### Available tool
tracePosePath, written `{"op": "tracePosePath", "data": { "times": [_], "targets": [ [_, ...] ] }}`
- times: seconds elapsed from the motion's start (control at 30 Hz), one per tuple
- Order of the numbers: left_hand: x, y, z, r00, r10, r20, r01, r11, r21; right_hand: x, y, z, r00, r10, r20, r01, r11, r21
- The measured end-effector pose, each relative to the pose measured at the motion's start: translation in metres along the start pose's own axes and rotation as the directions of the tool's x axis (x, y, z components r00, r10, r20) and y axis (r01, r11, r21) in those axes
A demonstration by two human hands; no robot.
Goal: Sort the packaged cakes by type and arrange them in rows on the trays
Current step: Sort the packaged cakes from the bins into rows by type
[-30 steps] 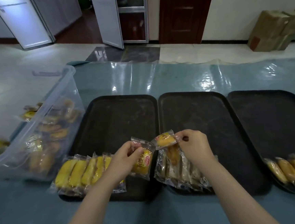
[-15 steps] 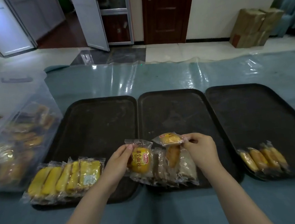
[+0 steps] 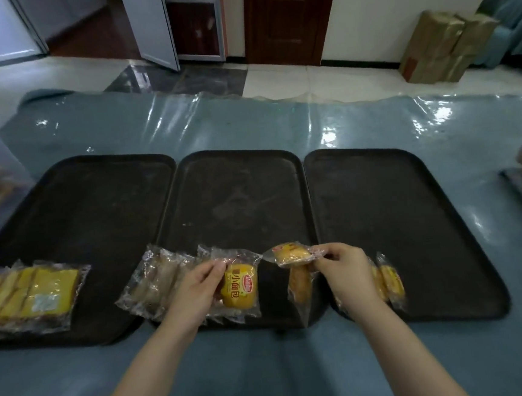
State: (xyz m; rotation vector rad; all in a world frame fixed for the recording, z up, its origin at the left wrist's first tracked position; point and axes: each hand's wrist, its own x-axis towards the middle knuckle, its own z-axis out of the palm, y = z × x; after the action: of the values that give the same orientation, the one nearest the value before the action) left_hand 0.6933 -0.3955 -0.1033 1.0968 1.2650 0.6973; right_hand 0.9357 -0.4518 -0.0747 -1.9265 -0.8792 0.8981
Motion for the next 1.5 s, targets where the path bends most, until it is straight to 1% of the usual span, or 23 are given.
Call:
{"op": "tracePosePath", "data": {
  "times": [0.23, 0.37, 0.47, 0.6, 0.73, 0.87, 1.0, 1.1, 1.23, 1.4, 1.5],
  "targets": [
    [0.001, 0.006, 0.031, 0.999, -0.014, 0.044, 0.011, 0.998, 0.068, 0.002, 0.019, -0.023, 0.998, 0.055, -0.019, -0.054, 0.998, 0.035],
    [0.005, 0.016, 0.040, 0.993, -0.024, 0.119, 0.014, 0.996, 0.086, -0.001, 0.017, -0.035, 0.996, 0.067, -0.057, -0.063, 0.995, 0.074],
    [0.010, 0.018, 0.048, 0.993, -0.022, 0.116, 0.008, 0.993, 0.115, 0.002, 0.017, -0.047, 0.996, 0.061, -0.067, -0.055, 0.994, 0.089],
    [0.010, 0.023, 0.066, 0.995, -0.022, 0.101, 0.012, 0.995, 0.100, 0.008, 0.020, -0.065, 0.996, 0.040, -0.075, -0.027, 0.985, 0.167],
    [0.009, 0.027, 0.090, 0.995, 0.029, 0.092, -0.041, 0.990, 0.133, 0.018, 0.023, -0.092, 0.998, 0.026, -0.061, -0.012, 0.976, 0.218],
    [0.006, 0.032, 0.130, 0.997, 0.052, 0.056, -0.058, 0.991, 0.119, 0.030, 0.028, -0.131, 0.999, -0.016, -0.040, 0.024, 0.976, 0.215],
    [0.003, 0.032, 0.177, 0.997, 0.044, 0.070, -0.052, 0.991, 0.124, 0.043, 0.042, -0.176, 0.999, -0.031, -0.039, 0.039, 0.974, 0.222],
    [0.004, 0.028, 0.210, 0.996, 0.036, 0.081, -0.050, 0.983, 0.175, 0.050, 0.056, -0.205, 0.998, -0.029, -0.056, 0.042, 0.971, 0.235],
    [0.006, 0.028, 0.255, 0.995, 0.066, 0.069, -0.082, 0.961, 0.265, 0.059, 0.076, -0.241, 0.996, -0.004, -0.093, 0.027, 0.970, 0.240],
    [0.019, 0.022, 0.301, 0.989, 0.137, 0.053, -0.147, 0.893, 0.425, 0.069, 0.107, -0.274, 0.992, 0.036, -0.124, -0.012, 0.982, 0.188],
    [0.030, 0.015, 0.326, 0.988, 0.141, 0.069, -0.156, 0.828, 0.539, 0.071, 0.123, -0.287, 0.989, 0.042, -0.139, -0.019, 0.986, 0.164]
  ]
}}
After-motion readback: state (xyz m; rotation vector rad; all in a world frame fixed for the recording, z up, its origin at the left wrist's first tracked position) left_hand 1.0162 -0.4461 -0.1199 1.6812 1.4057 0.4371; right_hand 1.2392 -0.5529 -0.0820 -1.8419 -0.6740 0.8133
